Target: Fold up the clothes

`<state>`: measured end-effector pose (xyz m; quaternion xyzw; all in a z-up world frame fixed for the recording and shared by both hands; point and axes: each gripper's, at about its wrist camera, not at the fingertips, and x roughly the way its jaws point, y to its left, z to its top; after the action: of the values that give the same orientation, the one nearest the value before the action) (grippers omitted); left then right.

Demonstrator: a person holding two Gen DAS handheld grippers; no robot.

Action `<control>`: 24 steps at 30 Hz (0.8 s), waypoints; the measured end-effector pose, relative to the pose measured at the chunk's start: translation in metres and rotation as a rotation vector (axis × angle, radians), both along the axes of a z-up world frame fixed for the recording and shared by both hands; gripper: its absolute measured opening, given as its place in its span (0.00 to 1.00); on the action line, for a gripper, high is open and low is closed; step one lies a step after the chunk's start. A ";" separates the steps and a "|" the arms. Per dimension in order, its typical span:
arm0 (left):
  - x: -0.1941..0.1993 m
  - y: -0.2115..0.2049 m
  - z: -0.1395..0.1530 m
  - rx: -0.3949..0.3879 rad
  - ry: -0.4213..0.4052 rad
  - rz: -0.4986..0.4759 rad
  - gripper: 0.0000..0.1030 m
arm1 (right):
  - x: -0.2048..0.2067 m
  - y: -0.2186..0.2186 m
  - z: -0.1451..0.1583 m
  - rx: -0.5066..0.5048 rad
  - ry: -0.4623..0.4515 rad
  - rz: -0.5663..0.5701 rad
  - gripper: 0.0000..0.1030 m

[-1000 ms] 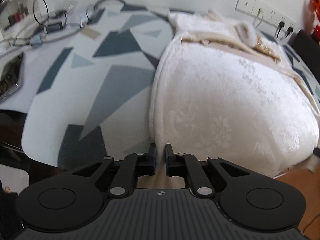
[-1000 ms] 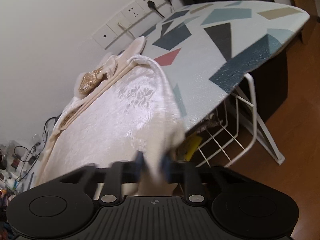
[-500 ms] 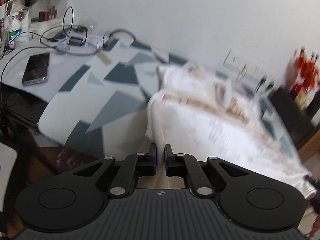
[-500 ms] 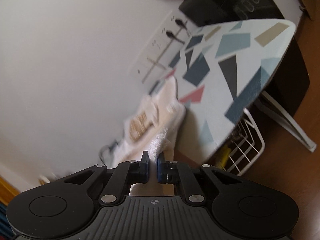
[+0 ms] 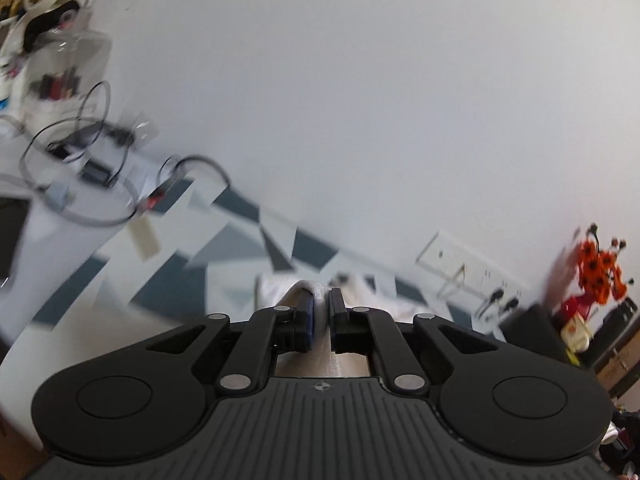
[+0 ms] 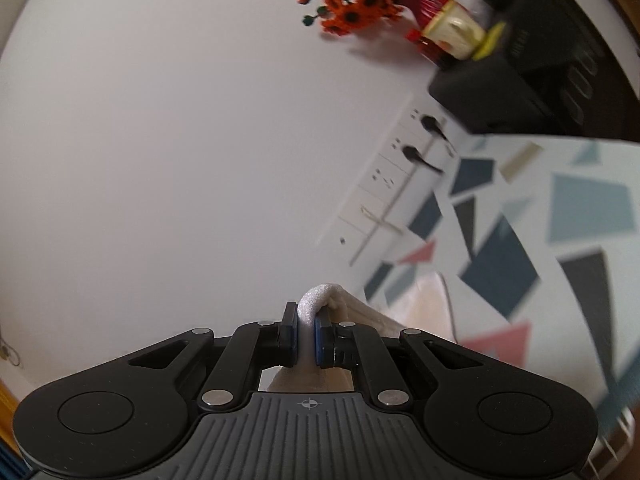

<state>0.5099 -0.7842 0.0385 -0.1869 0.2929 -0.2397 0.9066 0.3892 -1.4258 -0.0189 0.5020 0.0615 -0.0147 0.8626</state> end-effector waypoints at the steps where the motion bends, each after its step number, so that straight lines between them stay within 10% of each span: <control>1: 0.013 -0.005 0.001 -0.001 -0.007 -0.002 0.07 | 0.012 -0.003 0.004 -0.007 -0.003 -0.006 0.07; 10: 0.169 -0.073 -0.045 0.041 0.061 -0.024 0.07 | 0.169 -0.035 -0.014 -0.005 0.118 -0.080 0.07; 16: 0.265 -0.136 -0.127 0.142 0.268 -0.061 0.10 | 0.274 -0.058 -0.085 0.052 0.351 -0.124 0.08; 19: 0.284 -0.154 -0.153 0.271 0.343 -0.132 0.12 | 0.304 -0.059 -0.105 0.011 0.555 -0.143 0.25; 21: 0.282 -0.156 -0.148 0.308 0.313 -0.204 0.21 | 0.300 -0.049 -0.097 -0.037 0.554 -0.137 0.33; 24: 0.272 -0.145 -0.125 0.306 0.232 -0.283 0.73 | 0.274 -0.029 -0.069 -0.159 0.508 -0.213 0.73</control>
<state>0.7817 -0.9294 -0.0863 -0.0309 0.4512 -0.2941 0.8420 0.6627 -1.4546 -0.0874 0.4164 0.2212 -0.2353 0.8499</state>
